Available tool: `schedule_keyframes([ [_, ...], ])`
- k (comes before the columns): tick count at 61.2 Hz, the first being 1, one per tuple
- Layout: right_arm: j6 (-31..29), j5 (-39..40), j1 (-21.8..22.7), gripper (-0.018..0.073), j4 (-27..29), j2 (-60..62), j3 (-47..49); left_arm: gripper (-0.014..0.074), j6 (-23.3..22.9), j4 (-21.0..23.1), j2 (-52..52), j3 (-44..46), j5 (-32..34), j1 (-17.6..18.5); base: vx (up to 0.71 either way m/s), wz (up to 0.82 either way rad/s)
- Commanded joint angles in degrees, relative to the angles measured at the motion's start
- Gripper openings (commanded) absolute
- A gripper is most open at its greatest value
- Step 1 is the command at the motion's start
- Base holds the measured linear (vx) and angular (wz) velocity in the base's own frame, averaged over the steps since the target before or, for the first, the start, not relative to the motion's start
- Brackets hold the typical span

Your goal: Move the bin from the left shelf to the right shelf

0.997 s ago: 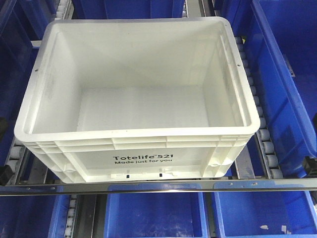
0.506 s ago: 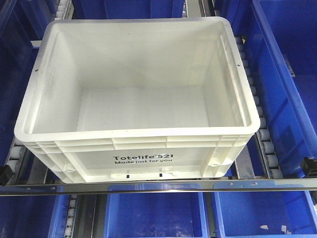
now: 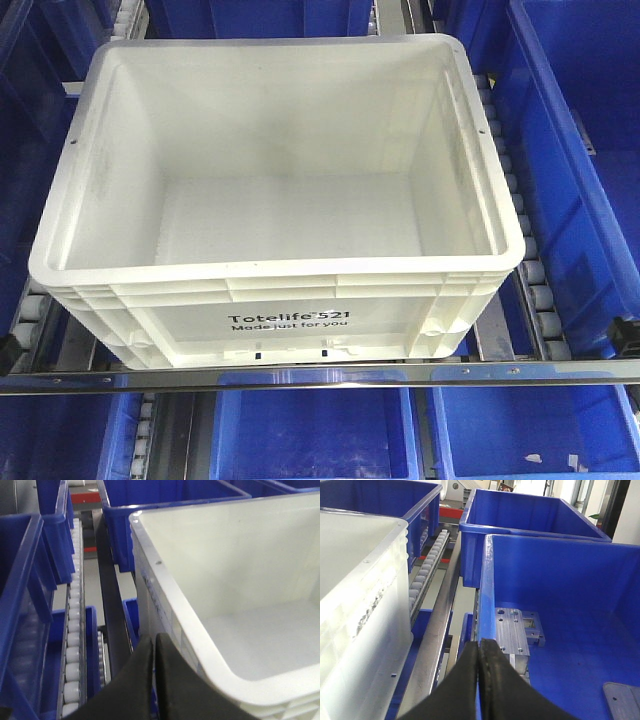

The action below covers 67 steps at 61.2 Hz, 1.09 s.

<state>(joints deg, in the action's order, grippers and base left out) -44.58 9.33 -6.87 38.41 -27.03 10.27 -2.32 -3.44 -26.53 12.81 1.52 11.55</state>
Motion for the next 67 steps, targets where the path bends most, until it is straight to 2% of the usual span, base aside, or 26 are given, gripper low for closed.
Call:
schedule_keyframes([
  [1, -0.2, 3.1, 0.3, -0.0008, -0.3, -0.6, 1.7, -0.0008, -0.2, 0.5, 3.8, 0.6, 3.2, 0.0, 0.0, 0.0],
  [18, -0.1, 2.8, 0.3, -0.0007, -0.3, -0.6, 1.7, -0.0008, -0.5, 2.0, 25.8, -13.5, 2.6, 0.0, 0.0, 0.0],
  [21, -0.1, 2.8, 0.3, -0.0007, -0.3, -0.6, 1.7, -0.0008, -0.5, 2.2, 28.4, -13.2, -1.5, 0.0, 0.0, 0.0],
  [67, -0.1, 2.6, 0.3, -0.0008, -0.3, -0.6, 1.7, -0.0008, -0.4, 2.0, 27.8, -13.0, -3.0, 0.0, 0.0, 0.0],
])
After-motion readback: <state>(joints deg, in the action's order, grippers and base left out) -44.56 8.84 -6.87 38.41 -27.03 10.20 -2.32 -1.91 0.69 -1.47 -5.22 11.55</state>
